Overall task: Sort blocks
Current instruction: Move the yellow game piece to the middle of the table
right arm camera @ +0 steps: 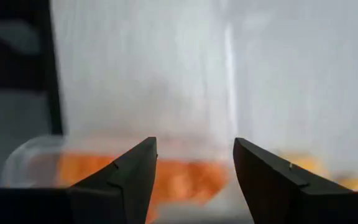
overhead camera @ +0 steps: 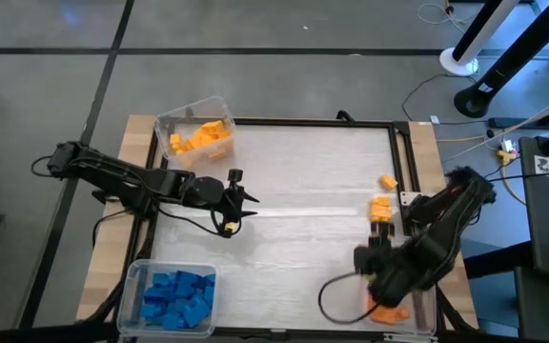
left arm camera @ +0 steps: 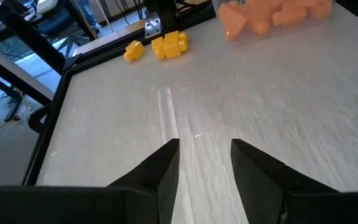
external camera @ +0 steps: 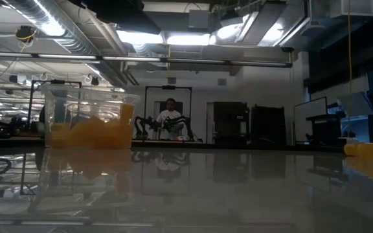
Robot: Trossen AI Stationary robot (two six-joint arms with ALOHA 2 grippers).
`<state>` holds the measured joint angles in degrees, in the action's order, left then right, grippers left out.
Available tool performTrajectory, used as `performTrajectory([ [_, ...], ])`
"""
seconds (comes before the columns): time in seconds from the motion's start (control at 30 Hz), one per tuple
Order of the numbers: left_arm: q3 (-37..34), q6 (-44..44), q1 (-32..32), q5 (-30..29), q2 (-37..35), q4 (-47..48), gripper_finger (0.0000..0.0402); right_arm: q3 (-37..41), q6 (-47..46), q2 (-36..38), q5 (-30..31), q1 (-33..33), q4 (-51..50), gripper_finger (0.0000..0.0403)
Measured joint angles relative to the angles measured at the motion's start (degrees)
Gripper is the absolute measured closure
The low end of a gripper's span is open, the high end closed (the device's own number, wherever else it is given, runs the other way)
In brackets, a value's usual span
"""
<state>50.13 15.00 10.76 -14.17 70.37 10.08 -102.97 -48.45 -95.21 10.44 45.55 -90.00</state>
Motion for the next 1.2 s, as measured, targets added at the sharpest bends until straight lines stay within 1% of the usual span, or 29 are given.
performTrajectory([
  [0.23, 0.00, -0.02, 0.00, 0.00, 0.00, 0.01, 0.0268, -0.01, 14.92, 8.98, 22.03, -5.63, -0.02, 0.0189],
  [0.3, 0.00, -0.02, 0.00, 0.01, 0.00, -0.01, 0.0268, -0.01, 18.09, 10.99, 24.79, -8.32, -0.02, 0.0189],
  [0.4, 0.00, -0.02, 0.00, 0.02, 0.00, 0.00, 0.0268, -0.03, 23.75, 13.04, 26.90, -12.68, -0.07, 0.0189],
  [0.6, 0.00, -0.02, 0.00, 0.01, 0.00, 0.00, 0.0268, -0.03, 39.85, 12.73, 31.51, -19.70, -0.05, 0.0189],
  [0.7, 0.00, -0.27, 0.00, 0.02, 0.00, 0.02, 0.0268, 0.67, 47.32, 12.07, 30.95, -23.55, 0.11, 0.0190],
  [0.8, 0.00, -0.66, 0.00, 0.01, -0.02, -0.03, 0.0268, 3.49, 48.74, 12.39, 29.33, -28.54, 0.05, 0.0206],
  [0.9, 0.00, -0.83, 0.00, 0.02, -0.02, -0.05, 0.0268, 8.09, 49.17, 13.62, 24.29, -34.27, 0.05, 0.0250],
  [1.1, 0.00, -1.29, 0.00, 0.02, -0.02, -0.03, 0.0268, 19.09, 52.59, 16.25, 13.10, -45.22, -0.06, 0.0378],
  [1.13, 0.02, -1.35, 0.00, 0.02, -0.02, -0.01, 0.0268, 20.85, 53.25, 16.57, 11.55, -46.88, -0.07, 0.0390],
  [1.2, 0.02, -1.51, 0.00, 0.02, -0.02, -0.01, 0.0268, 24.09, 53.67, 17.12, 8.50, -50.07, -0.08, 0.0390],
])
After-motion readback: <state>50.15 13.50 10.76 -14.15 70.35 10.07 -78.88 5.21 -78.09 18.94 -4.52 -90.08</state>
